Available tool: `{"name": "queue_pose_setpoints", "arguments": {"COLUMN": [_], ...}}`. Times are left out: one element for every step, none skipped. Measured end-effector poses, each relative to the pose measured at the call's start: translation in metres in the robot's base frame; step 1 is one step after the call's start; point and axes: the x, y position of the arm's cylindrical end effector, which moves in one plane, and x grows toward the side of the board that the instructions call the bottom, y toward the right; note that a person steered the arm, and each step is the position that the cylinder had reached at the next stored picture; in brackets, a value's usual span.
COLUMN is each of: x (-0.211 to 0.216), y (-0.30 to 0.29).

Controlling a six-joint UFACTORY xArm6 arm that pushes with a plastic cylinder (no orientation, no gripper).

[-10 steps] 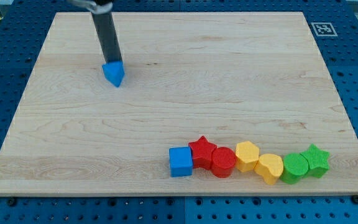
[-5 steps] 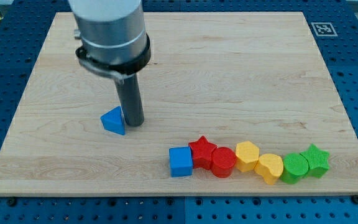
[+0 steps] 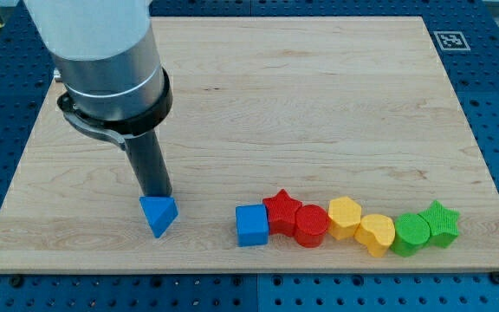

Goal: Move the blue triangle into the top left of blue cube

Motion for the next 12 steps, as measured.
{"name": "queue_pose_setpoints", "arguments": {"x": [-0.008, 0.004, 0.017, 0.02, 0.023, 0.024, 0.031, 0.032, 0.034, 0.042, 0.051, 0.051], "y": [-0.037, -0.068, -0.066, -0.039, -0.017, -0.016, -0.02, -0.008, 0.017, 0.03, 0.03, 0.03]}}
